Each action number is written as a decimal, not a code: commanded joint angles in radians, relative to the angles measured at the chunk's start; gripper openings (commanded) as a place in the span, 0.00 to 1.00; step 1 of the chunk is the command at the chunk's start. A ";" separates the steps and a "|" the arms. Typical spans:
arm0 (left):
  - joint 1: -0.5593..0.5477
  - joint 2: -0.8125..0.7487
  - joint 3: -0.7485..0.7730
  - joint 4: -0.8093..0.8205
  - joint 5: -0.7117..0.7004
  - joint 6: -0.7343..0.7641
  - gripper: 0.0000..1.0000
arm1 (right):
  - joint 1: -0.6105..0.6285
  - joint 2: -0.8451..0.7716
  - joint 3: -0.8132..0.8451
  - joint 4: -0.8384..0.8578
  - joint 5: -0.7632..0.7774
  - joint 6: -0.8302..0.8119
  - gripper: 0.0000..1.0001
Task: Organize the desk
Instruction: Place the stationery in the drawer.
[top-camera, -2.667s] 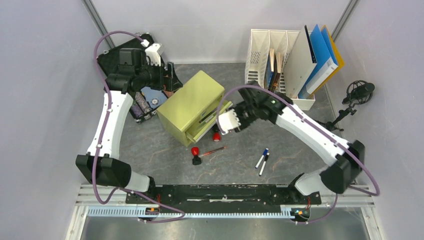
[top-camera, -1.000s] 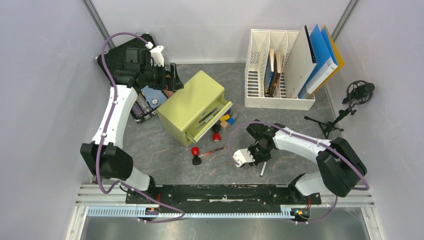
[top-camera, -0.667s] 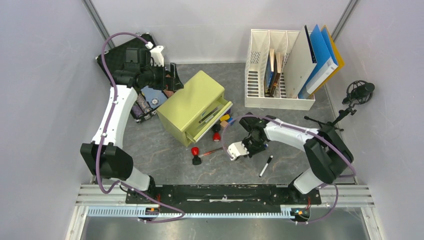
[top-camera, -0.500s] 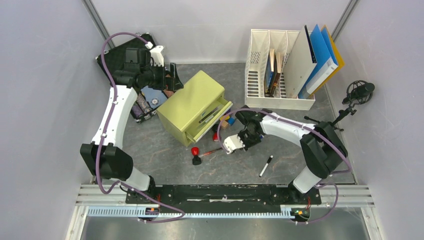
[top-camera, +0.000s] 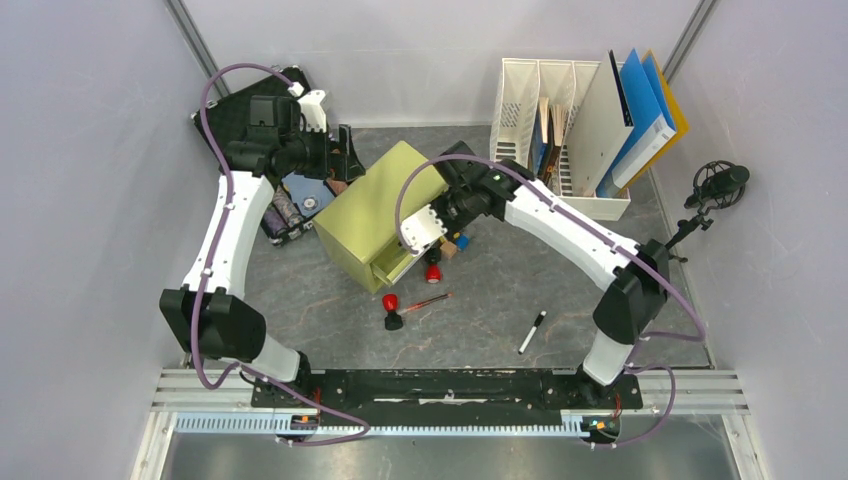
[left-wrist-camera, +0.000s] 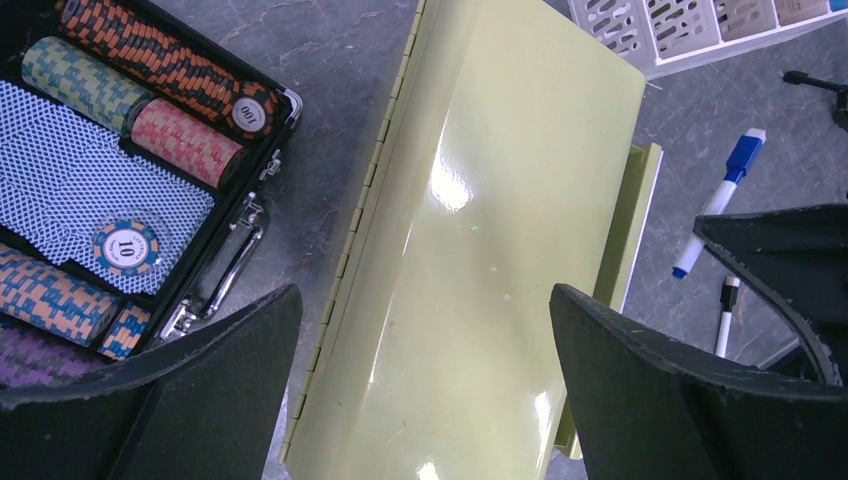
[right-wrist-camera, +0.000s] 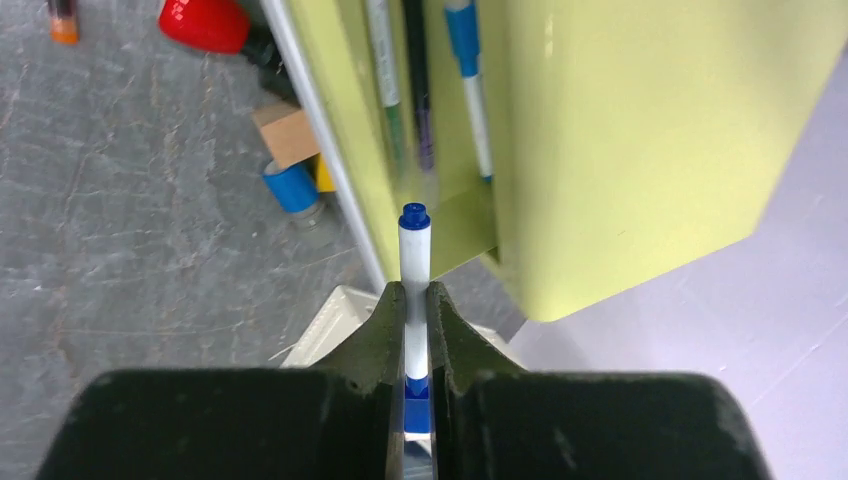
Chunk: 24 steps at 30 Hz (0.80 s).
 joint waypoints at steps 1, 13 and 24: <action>0.007 -0.044 -0.008 0.033 -0.006 0.016 1.00 | 0.037 0.072 0.106 -0.053 0.019 -0.034 0.00; 0.008 -0.096 -0.065 0.074 -0.024 0.005 1.00 | 0.131 0.153 0.146 0.032 0.018 0.000 0.31; 0.010 -0.100 -0.075 0.078 -0.018 0.012 1.00 | 0.132 0.007 0.009 0.124 0.103 0.071 0.55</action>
